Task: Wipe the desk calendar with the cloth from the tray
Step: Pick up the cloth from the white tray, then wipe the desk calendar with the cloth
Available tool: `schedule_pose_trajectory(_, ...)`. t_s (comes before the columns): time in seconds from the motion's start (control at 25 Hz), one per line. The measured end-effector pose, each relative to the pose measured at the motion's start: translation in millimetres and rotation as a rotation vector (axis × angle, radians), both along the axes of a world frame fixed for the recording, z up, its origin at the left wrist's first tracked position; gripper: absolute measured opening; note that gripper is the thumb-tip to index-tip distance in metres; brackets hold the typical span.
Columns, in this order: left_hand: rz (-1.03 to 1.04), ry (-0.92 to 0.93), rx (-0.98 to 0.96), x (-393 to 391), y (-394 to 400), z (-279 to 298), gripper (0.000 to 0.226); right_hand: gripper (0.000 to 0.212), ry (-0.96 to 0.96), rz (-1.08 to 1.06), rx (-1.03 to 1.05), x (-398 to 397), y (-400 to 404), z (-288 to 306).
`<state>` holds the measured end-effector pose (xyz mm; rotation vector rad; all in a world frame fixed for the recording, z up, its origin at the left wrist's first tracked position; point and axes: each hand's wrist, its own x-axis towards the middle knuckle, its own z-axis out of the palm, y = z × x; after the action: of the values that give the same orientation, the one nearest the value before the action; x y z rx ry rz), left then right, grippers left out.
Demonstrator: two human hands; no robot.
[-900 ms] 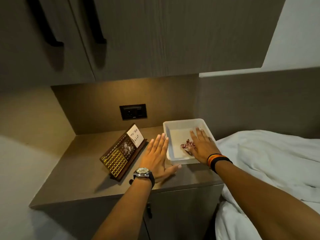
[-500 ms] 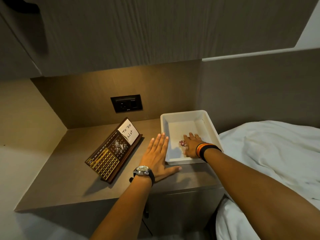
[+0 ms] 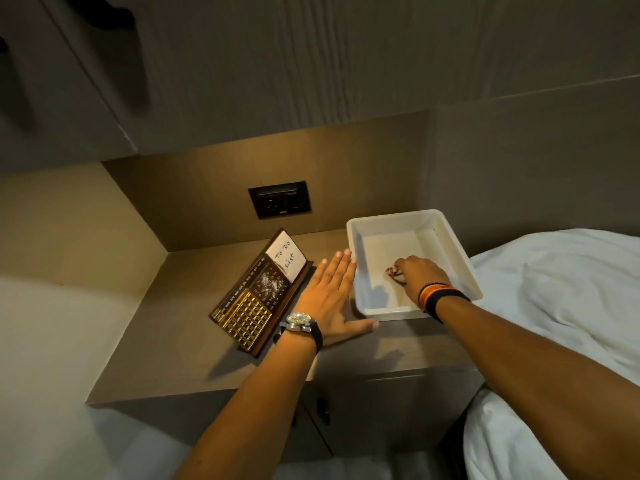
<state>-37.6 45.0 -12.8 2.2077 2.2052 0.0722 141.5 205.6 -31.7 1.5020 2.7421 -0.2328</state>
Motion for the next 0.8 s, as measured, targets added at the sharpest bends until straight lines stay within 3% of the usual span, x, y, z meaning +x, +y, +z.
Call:
schedule_pose_trajectory(0.16,-0.011,0.123,0.04,-70.5,-22.6,38.7,0.13,0.05,0.415,-0.022,0.073,-45.8,-43.5,20.5)
schedule_pose_trajectory(0.4,-0.111,0.212,-0.019,-158.3,-61.9,63.4,0.136,0.065,0.85,-0.103,-0.081,-146.2,-141.2,31.9)
schedule_pose_trajectory(0.56,-0.151,0.165,-0.04,-197.0,-80.7,62.9,0.143,0.066,1.0,-0.171,-0.165,-200.8,-184.6,23.0)
schedule_pose_trajectory(0.8,-0.219,0.021,-0.178,-209.4,-81.6,53.5,0.155,0.06,1.068,-0.32,-0.209,-232.7,-213.9,2.3)
